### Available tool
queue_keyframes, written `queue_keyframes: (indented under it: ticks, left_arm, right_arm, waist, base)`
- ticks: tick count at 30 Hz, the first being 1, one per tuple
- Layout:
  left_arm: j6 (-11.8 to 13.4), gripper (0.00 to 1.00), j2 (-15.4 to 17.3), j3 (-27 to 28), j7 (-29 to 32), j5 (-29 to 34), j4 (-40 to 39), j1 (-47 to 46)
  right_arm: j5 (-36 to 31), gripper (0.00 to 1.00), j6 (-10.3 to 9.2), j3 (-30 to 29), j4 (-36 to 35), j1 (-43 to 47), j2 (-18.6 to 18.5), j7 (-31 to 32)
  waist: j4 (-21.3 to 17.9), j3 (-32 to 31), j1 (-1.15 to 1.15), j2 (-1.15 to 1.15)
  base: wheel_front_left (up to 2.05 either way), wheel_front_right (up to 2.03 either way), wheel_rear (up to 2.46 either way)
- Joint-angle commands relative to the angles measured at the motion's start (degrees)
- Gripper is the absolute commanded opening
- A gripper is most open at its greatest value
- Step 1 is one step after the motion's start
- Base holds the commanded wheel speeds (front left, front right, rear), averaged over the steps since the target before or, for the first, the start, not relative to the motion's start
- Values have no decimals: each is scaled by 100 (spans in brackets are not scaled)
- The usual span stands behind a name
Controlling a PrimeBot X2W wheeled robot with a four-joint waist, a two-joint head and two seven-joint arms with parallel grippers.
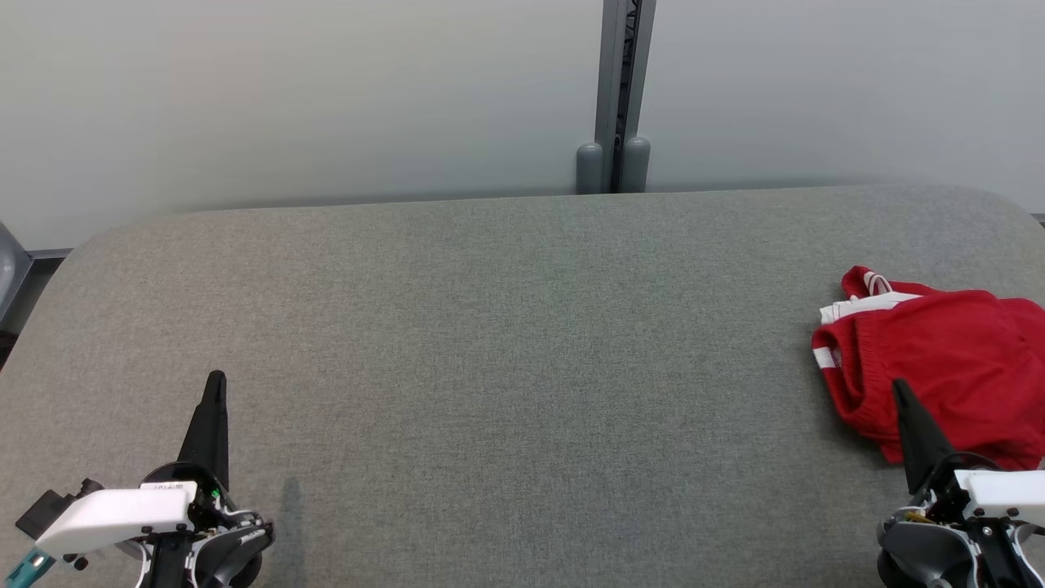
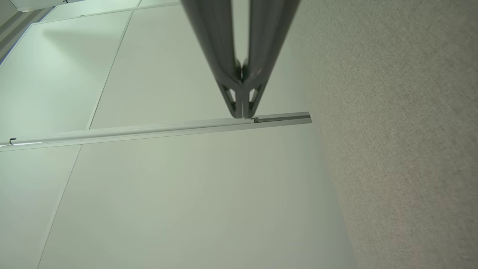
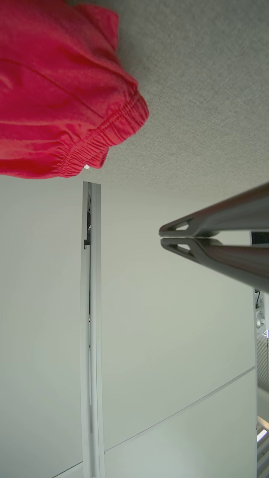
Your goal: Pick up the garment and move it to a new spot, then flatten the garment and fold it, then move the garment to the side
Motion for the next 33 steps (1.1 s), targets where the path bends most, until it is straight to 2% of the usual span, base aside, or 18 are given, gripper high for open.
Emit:
queue_keyframes:
  ticks: [1,33]
  left_arm:
    - [-17,0,12,26,15,-7,7,-82]
    - [-17,0,9,30,20,0,6,-83]
  right_arm:
    - [9,0,4,-8,15,-24,-19,11]
    - [6,0,4,-11,14,-24,-17,14]
  waist:
    - [0,0,0,0]
    - [0,0,0,0]
  base:
    - [0,0,0]
    - [0,0,0]
